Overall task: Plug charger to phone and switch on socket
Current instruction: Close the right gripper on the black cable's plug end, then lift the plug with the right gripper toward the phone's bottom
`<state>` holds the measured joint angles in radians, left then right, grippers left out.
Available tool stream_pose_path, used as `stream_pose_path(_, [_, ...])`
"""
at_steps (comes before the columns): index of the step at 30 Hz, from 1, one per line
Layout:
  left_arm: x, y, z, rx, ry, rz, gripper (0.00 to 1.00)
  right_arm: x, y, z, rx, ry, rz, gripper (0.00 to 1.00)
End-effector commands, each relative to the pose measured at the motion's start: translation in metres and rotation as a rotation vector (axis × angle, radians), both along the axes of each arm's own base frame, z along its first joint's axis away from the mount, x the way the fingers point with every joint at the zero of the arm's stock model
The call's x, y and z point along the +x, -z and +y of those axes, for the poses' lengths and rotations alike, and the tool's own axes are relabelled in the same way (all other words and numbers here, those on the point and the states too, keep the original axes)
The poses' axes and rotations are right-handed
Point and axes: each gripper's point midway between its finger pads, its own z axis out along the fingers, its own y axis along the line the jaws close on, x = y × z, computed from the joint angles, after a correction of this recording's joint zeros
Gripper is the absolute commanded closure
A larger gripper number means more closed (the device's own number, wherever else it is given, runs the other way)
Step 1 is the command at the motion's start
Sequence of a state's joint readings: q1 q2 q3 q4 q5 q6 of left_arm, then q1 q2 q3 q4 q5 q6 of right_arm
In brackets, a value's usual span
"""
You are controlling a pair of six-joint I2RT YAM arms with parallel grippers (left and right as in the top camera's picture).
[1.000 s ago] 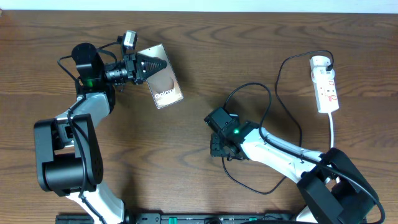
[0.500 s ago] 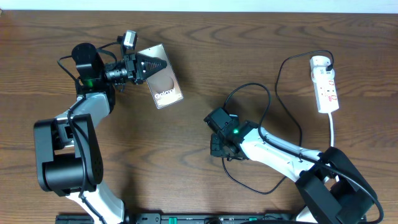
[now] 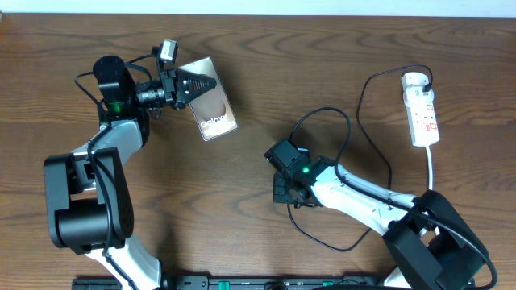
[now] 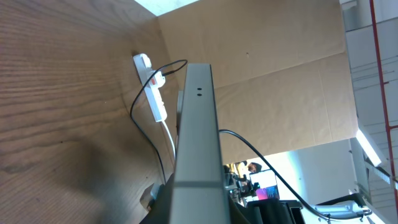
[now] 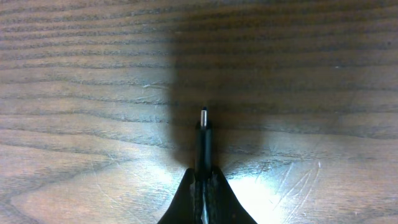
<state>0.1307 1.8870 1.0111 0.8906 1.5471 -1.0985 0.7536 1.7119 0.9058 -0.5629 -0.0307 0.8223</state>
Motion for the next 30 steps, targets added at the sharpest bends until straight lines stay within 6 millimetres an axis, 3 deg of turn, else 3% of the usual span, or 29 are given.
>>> stream_pose_path(1, [0.000, -0.012, 0.002, 0.007, 0.019, -0.056, 0.93, 0.001, -0.001, 0.006, 0.027, -0.053, 0.012, 0.99])
stream_pose_path(4, [0.000, -0.012, 0.002, -0.004, 0.018, 0.000, 0.93, 0.007, -0.022, 0.027, 0.135, -0.141, 0.007, 0.99])
stream_pose_path(9, [0.001, -0.012, 0.004, -0.008, 0.012, 0.017, 0.93, 0.016, -0.090, 0.069, 0.507, -0.339, -0.043, 0.99])
stream_pose_path(12, [0.002, -0.012, 0.009, -0.011, 0.000, 0.031, 0.93, 0.016, -0.121, 0.077, 0.701, -0.437, -0.056, 0.99])
stream_pose_path(19, [0.006, -0.013, 0.023, -0.014, -0.034, 0.039, 0.93, 0.014, -0.185, 0.070, 1.113, -0.632, -0.092, 0.99])
stream_pose_path(25, [0.006, -0.014, 0.023, -0.010, -0.034, 0.019, 0.93, 0.011, -0.200, 0.076, 1.276, -0.735, -0.089, 0.99])
stream_pose_path(30, [0.006, -0.014, 0.023, -0.010, -0.034, 0.019, 0.93, 0.014, -0.182, 0.081, 1.406, -0.753, 0.040, 0.99])
